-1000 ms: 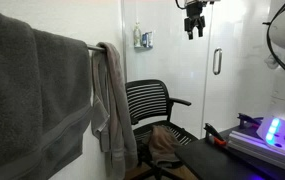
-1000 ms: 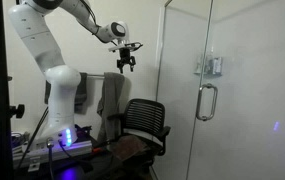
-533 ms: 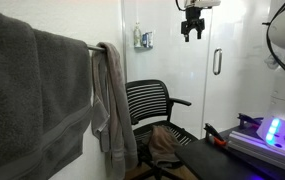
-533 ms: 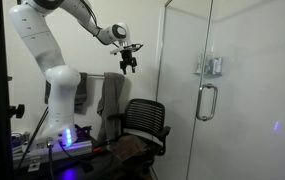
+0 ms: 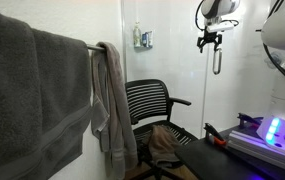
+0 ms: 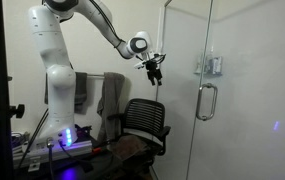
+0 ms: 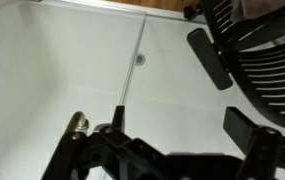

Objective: Pull the glass door open

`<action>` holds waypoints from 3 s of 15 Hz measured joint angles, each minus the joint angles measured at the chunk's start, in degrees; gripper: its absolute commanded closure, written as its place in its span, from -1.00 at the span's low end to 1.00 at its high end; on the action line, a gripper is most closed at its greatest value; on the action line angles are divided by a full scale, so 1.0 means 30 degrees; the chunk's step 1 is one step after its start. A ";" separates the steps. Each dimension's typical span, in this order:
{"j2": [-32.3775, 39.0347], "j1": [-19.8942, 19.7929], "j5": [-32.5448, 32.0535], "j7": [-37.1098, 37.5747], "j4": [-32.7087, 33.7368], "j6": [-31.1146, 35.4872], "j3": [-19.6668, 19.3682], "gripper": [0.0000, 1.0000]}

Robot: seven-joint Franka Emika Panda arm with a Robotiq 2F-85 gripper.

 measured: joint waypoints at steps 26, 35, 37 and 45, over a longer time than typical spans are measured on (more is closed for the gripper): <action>0.7896 -0.1984 -0.3242 0.5294 0.8391 0.3870 -0.4049 -1.00; 0.9598 -0.1499 -0.2787 0.4263 0.9912 0.4142 -0.4785 -1.00; 0.9824 -0.1193 -0.2787 0.5185 0.9992 0.4129 -0.5112 -0.83; 1.0813 -0.0009 -0.2251 0.7159 1.0138 0.4063 -0.5408 0.52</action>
